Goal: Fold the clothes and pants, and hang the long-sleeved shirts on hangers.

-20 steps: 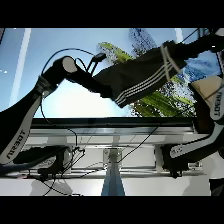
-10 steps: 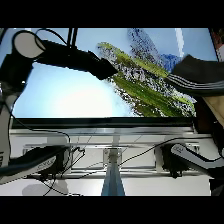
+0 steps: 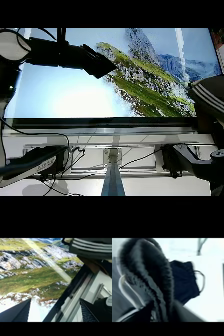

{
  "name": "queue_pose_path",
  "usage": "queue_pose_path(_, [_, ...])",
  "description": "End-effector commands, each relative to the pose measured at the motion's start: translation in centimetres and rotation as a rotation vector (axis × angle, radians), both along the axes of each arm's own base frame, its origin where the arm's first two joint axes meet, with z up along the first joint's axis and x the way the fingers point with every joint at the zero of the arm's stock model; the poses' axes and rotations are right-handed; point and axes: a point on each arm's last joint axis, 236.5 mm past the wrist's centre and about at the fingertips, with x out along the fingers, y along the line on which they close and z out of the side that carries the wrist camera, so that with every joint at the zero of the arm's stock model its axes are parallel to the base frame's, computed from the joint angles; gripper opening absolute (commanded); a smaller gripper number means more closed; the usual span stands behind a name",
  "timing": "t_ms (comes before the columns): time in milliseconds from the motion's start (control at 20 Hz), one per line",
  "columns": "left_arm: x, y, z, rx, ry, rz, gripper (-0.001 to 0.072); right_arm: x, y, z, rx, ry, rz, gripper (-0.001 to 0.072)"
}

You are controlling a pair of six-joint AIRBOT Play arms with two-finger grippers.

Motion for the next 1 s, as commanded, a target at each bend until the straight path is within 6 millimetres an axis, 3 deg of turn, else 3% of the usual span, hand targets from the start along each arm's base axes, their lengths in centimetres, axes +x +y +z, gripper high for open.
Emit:
queue_pose_path(0, [0.0,0.0,0.1,-0.002,-0.003,0.001,0.0693,-2.2,0.0,0.0,0.006,-0.069,-0.144,0.0409])
queue_pose_path(50, [0.0,0.0,0.1,-0.002,-0.003,0.001,0.0693,-1.4,0.0,0.0,0.01,-0.091,-0.113,0.0407])
queue_pose_path(100, [0.0,0.0,0.1,-0.002,-0.003,0.001,0.0693,-0.1,-0.2,0.1,0.005,-0.113,-0.054,0.0299])
queue_pose_path(150, [0.0,0.0,0.1,-0.002,-0.003,0.001,0.0693,1.4,-0.3,0.2,0.001,-0.136,0.016,0.0079])
queue_pose_path(200, [0.0,0.0,0.1,-0.001,-0.003,0.001,0.0693,3.2,-0.3,0.4,-0.001,-0.174,0.095,0.0024])
queue_pose_path(350, [0.0,0.0,0.1,-0.001,-0.003,0.001,0.0693,9.9,1.5,1.1,0.014,-0.278,0.369,0.0023])
queue_pose_path(500, [0.0,0.0,0.1,-0.002,-0.003,0.001,0.0692,15.8,5.3,1.2,0.037,-0.278,0.611,0.0023])
queue_pose_path(700, [0.0,0.0,0.1,-0.001,-0.003,0.001,0.0692,23.8,13.9,0.1,0.022,-0.127,1.084,0.0023])
queue_pose_path(850, [0.0,0.0,0.1,-0.002,-0.003,0.001,0.0693,27.8,21.2,-1.3,-0.051,0.061,1.432,0.0022])
queue_pose_path(950, [0.0,0.0,0.1,-0.002,-0.003,0.001,0.0692,29.6,25.2,-1.9,-0.101,0.136,1.565,0.0023])
